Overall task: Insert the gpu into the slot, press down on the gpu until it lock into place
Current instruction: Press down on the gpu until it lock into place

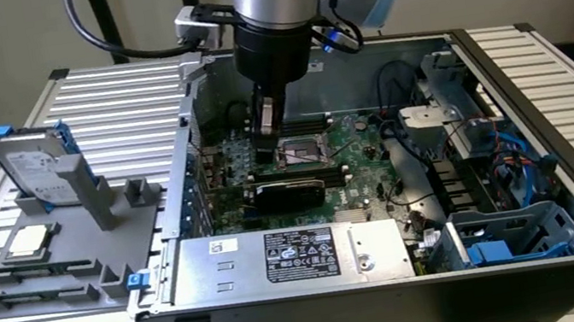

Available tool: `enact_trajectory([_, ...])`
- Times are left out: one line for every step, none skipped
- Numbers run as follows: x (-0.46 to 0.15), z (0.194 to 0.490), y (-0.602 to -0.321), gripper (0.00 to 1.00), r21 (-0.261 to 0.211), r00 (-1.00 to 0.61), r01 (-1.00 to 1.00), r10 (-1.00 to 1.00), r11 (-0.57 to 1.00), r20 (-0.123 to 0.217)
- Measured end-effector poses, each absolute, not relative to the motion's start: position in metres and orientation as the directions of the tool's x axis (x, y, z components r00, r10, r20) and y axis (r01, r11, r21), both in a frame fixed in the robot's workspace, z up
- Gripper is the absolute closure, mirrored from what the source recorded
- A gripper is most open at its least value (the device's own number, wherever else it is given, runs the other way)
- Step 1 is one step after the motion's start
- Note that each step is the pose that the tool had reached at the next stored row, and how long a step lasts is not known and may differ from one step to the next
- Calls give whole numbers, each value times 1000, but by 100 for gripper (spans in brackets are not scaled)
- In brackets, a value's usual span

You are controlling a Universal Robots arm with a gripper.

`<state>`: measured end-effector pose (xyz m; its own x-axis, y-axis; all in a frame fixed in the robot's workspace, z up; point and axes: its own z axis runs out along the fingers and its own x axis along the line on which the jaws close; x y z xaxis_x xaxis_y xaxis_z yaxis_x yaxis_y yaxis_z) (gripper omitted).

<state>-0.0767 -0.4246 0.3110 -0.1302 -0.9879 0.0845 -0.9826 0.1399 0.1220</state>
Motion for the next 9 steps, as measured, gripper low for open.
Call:
enact_trajectory([-77, 311, -425, 89, 122, -130, -983, -988, 140, 84])
enact_trajectory([-76, 311, -425, 89, 122, -130, -983, -988, 139, 84])
enact_trajectory([-76, 311, -425, 89, 122, -130, -983, -988, 140, 84])
enact_trajectory([-76, 311, -425, 89, 122, -130, -983, -988, 140, 84])
enact_trajectory([-76, 311, -425, 89, 122, -130, -983, -988, 140, 85])
enact_trajectory([-76, 311, -425, 89, 122, -130, -983, -988, 140, 85])
enact_trajectory([-76, 311, -425, 89, 122, -130, -983, -988, 140, 85])
enact_trajectory([-76, 311, -425, 89, 122, -130, -983, -988, 139, 85])
enact_trajectory([-76, 311, -425, 89, 122, -130, -983, -988, 139, 85])
